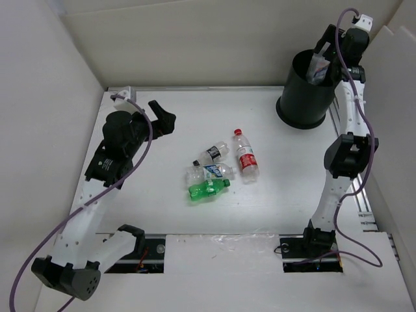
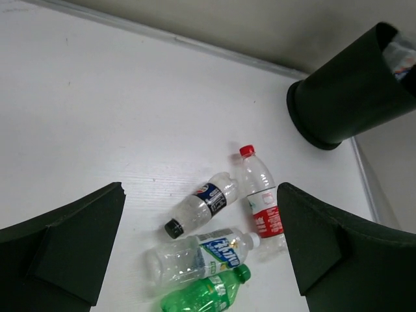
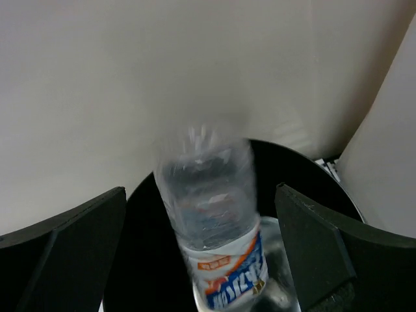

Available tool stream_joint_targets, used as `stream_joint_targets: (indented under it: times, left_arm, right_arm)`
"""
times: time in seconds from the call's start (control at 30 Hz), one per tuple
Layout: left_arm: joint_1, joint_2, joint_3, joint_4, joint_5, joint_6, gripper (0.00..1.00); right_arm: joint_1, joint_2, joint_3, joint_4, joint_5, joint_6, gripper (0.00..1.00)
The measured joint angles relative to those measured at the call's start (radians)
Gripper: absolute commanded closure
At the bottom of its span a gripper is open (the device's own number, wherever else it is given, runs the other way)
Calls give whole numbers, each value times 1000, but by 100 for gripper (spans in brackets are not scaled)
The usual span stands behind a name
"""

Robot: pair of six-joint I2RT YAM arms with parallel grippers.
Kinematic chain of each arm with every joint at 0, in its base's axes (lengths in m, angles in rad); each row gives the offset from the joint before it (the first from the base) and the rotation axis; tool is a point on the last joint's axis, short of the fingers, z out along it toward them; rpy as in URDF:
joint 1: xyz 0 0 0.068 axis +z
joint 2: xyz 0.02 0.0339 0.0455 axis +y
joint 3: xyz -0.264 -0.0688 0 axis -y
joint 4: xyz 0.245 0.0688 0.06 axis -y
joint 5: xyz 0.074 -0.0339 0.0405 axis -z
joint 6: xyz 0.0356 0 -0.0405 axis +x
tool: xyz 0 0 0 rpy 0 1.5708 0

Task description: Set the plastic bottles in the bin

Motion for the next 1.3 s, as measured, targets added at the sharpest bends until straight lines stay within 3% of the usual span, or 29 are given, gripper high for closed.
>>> stream_joint_targets:
  times: [0.23, 0.33, 0.5, 0.63, 0.8, 0.97, 1.17, 1.3]
  left_arm:
    - [0, 169, 9, -27, 55, 62, 1]
    - [1, 227, 10, -2, 112, 74, 1]
    - [6, 317, 10, 82, 264, 115, 1]
    - [3, 449, 46, 103, 366, 208, 1]
    - [-7, 637, 77, 131, 427, 299, 2]
    - [-67, 724, 86, 124, 362, 368, 2]
    - [-212, 814, 285, 94, 241, 455, 2]
    - [-249, 873, 346, 68, 160, 492, 1]
  right_arm:
    - [48, -45, -23, -50, 114, -39, 0]
    - [77, -195, -187, -71, 113, -24, 0]
    - [130, -610, -648, 22, -11, 31, 0]
    - [219, -820, -816, 85, -71, 39, 0]
    - [296, -945, -984, 118, -152, 45, 0]
    - [337, -1010, -1138, 113, -174, 55, 0]
    - [378, -1065, -1196, 111, -216, 54, 0]
    - [382, -1122, -1212, 108, -223, 46, 0]
